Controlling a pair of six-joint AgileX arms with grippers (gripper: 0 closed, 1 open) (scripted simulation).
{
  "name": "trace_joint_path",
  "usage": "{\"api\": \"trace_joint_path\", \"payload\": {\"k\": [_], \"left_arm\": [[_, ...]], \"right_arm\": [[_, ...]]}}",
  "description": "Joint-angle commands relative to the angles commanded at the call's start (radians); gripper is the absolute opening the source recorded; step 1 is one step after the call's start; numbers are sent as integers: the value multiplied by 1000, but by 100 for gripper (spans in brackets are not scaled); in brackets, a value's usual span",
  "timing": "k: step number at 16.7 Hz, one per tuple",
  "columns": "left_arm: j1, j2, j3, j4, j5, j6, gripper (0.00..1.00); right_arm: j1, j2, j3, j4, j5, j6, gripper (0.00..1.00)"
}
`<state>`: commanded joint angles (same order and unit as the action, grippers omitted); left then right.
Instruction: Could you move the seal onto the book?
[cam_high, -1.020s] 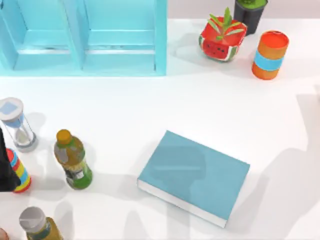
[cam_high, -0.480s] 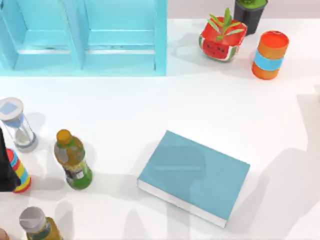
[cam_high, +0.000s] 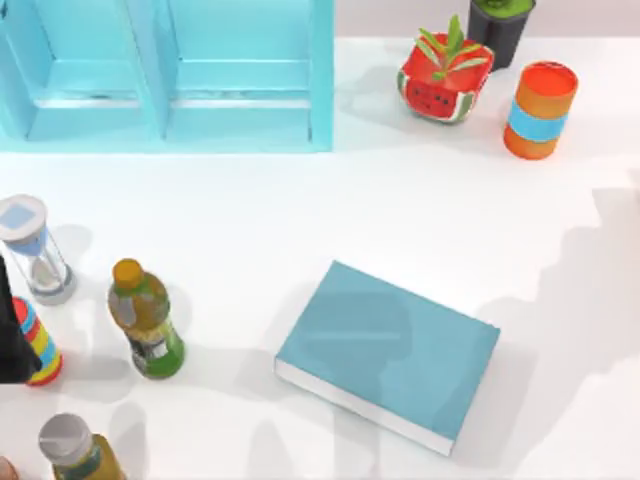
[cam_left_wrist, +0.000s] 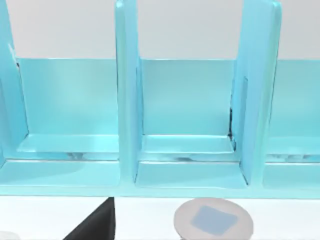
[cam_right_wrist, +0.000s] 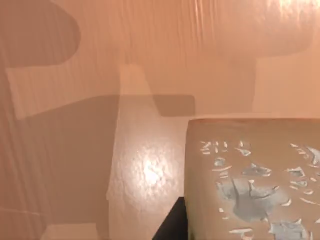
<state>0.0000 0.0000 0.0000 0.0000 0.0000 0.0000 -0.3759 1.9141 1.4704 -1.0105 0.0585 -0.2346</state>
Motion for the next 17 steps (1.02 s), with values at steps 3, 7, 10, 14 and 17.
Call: {"api": "trace_joint_path", "payload": {"k": [3, 7, 10, 14, 17], "left_arm": [[0, 0, 0, 0, 0, 0, 100], [0, 0, 0, 0, 0, 0, 100], [0, 0, 0, 0, 0, 0, 100], [0, 0, 0, 0, 0, 0, 100], [0, 0, 0, 0, 0, 0, 100]], "right_arm": [[94, -47, 93, -126, 6, 111, 0], [269, -90, 194, -340, -24, 212, 0], [362, -109, 227, -437, -49, 243, 0], [375, -112, 230, -449, -54, 246, 0], [380, -103, 227, -444, -54, 261, 0]]}}
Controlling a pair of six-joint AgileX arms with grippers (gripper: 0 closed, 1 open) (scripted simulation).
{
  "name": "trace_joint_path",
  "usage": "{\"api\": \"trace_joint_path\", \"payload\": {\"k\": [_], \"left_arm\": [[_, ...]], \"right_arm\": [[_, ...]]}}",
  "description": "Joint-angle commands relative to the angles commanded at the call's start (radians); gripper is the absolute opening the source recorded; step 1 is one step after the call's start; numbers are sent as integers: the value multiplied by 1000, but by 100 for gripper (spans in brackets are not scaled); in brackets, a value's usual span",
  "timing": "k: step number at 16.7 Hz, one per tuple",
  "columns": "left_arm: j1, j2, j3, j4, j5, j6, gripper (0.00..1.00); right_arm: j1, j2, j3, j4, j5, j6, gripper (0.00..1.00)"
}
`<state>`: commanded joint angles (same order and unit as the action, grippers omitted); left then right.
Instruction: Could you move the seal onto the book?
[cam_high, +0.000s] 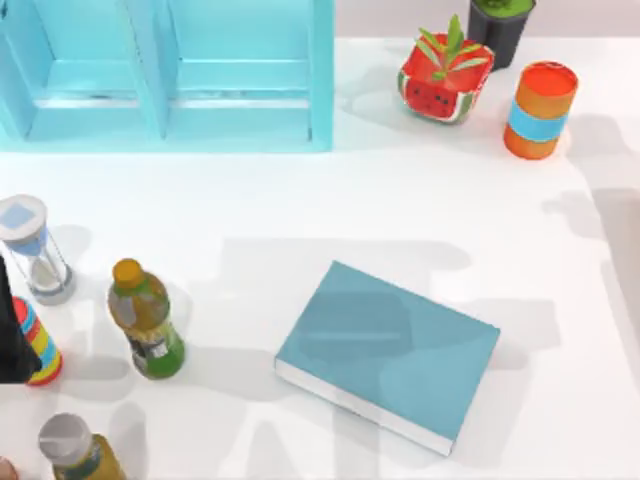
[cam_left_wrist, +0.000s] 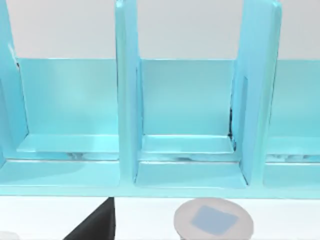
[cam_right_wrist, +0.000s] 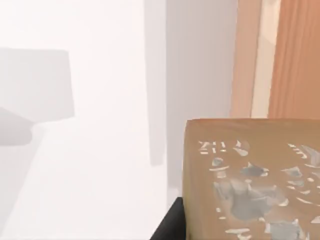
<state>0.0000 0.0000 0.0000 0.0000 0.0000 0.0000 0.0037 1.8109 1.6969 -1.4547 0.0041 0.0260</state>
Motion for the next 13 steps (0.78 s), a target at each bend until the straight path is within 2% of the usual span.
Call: {"api": "trace_joint_path", "payload": {"k": [5, 13], "left_arm": [[0, 0, 0, 0, 0, 0, 100], [0, 0, 0, 0, 0, 0, 100]], "right_arm": [[155, 56, -1, 48, 1, 167, 0], [586, 176, -27, 199, 3, 590, 0]]}}
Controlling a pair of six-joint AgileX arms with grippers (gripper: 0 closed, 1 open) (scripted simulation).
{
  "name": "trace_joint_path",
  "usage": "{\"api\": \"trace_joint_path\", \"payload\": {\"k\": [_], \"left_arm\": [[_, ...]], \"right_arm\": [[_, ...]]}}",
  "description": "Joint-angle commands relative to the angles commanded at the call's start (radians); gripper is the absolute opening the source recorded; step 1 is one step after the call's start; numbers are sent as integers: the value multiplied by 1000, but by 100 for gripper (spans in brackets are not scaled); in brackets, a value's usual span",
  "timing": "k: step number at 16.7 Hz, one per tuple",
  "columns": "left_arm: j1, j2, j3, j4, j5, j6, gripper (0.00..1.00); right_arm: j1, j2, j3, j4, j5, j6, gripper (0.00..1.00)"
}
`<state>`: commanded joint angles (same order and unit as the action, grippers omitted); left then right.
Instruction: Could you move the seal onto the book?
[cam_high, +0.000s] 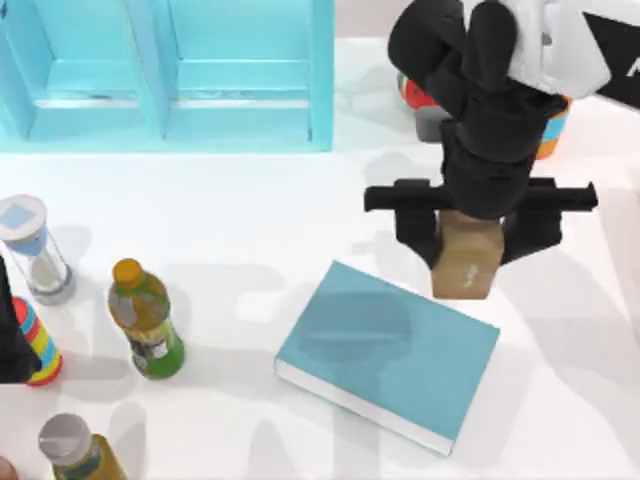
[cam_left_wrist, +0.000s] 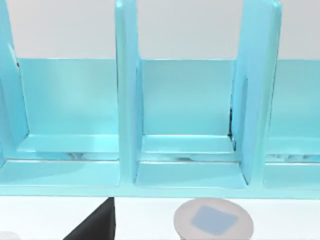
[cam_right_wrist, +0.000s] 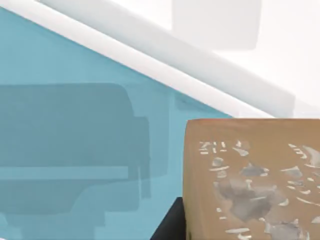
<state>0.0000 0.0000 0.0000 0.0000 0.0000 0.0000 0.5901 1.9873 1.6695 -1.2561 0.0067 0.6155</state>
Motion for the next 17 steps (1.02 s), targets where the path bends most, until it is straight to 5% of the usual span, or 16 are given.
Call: {"api": "trace_joint_path", "payload": {"k": [5, 17], "left_arm": [[0, 0, 0, 0, 0, 0, 100], [0, 0, 0, 0, 0, 0, 100]], "right_arm": [[159, 37, -18, 61, 0, 155, 0], [164, 35, -3, 44, 0, 160, 0]]}}
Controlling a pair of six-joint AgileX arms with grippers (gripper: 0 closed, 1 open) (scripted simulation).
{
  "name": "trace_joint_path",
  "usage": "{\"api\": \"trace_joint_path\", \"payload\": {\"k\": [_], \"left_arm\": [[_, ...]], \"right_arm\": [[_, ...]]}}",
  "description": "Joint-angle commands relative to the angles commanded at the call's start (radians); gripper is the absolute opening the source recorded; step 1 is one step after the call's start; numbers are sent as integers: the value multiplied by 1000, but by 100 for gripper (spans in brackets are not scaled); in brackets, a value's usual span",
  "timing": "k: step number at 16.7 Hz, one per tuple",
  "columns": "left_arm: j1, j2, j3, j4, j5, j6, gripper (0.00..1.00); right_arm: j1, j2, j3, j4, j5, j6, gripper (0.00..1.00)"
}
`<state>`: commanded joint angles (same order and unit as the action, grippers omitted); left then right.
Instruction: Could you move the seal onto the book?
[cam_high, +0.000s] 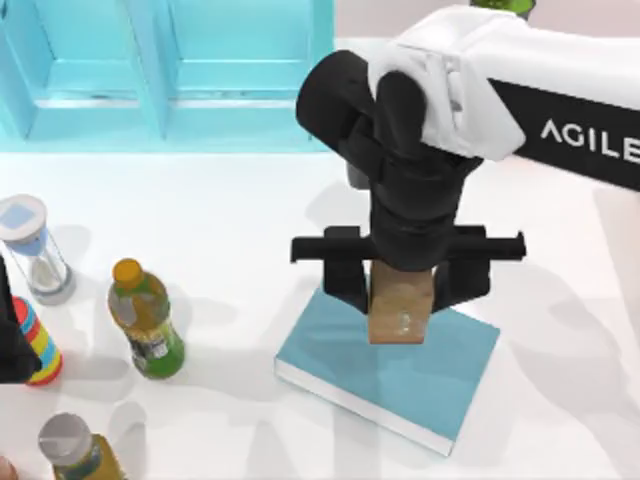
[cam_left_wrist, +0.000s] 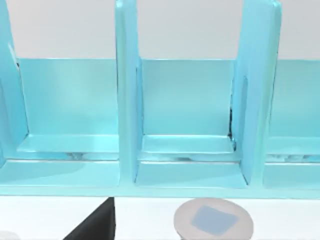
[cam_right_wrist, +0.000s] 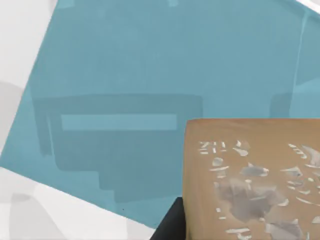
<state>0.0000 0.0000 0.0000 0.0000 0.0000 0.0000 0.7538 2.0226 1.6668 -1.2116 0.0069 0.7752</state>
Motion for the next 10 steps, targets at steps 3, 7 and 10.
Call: {"api": "trace_joint_path", "payload": {"k": [3, 7, 10], "left_arm": [[0, 0, 0, 0, 0, 0, 100], [0, 0, 0, 0, 0, 0, 100], [0, 0, 0, 0, 0, 0, 100]], "right_arm": [[0, 0, 0, 0, 0, 0, 15], [0, 0, 0, 0, 0, 0, 45], [0, 0, 0, 0, 0, 0, 68]]}}
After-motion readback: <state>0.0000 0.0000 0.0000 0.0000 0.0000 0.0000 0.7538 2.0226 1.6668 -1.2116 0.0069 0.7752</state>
